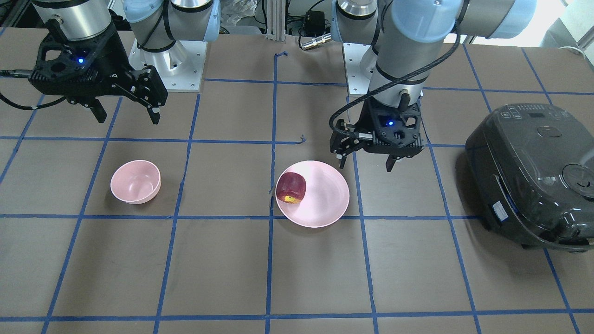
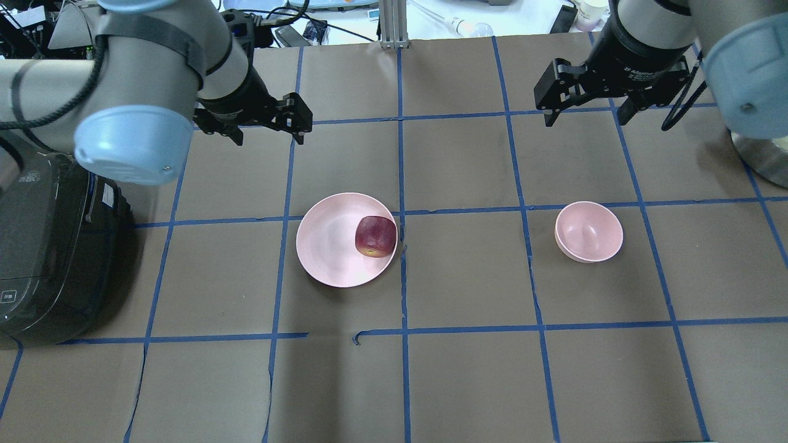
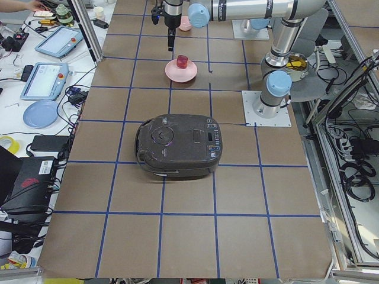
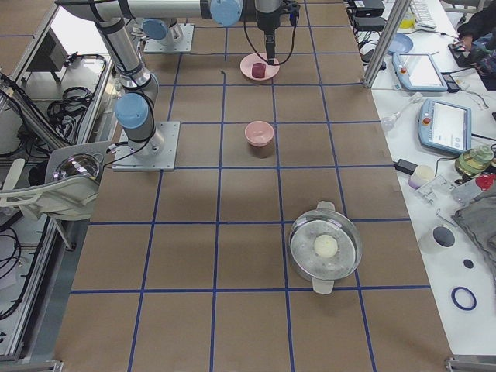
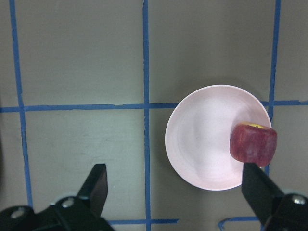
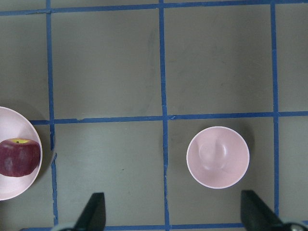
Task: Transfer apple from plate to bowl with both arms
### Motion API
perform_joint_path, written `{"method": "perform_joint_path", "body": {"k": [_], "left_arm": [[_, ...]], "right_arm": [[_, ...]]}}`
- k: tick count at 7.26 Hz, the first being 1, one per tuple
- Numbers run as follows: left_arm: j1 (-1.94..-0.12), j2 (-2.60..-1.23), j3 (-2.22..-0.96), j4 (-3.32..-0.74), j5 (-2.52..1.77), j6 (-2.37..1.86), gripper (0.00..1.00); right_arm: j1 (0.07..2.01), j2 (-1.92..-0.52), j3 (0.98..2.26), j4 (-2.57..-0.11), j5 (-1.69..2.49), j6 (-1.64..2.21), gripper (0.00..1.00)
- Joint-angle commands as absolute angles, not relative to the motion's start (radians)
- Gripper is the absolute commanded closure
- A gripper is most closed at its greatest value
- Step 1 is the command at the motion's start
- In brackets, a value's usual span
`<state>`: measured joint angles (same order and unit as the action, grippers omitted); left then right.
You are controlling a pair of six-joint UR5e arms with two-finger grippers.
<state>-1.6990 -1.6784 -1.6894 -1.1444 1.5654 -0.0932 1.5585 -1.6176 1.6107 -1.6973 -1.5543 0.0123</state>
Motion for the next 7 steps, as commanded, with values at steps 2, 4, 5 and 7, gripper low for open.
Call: {"method": "perform_joint_path", "body": {"k": [2,4,5,7], "left_arm": [[-1.817,-1.785,-1.707,-1.062,1.568,-0.235,0.0],[-1.861,-1.84,-1.709,-1.062,1.569,-0.294,0.0],[-1.864,-1.847,-1.709,-1.06,1.571,-0.295,0.0],[-1.864,-1.848,-1.715,-1.063,1.571,-0.282,0.0]], "right_arm": [[1.559,-1.618,1.611,-1.697,-1.554,0.012,0.0],[1.559,-1.618,1.611,-1.698,-1.554,0.012,0.0],[1.559,-1.618,1.611,-1.698,-1.554,0.012,0.0],[1.559,-1.617,1.611,-1.7,-1.554,0.012,0.0]]}}
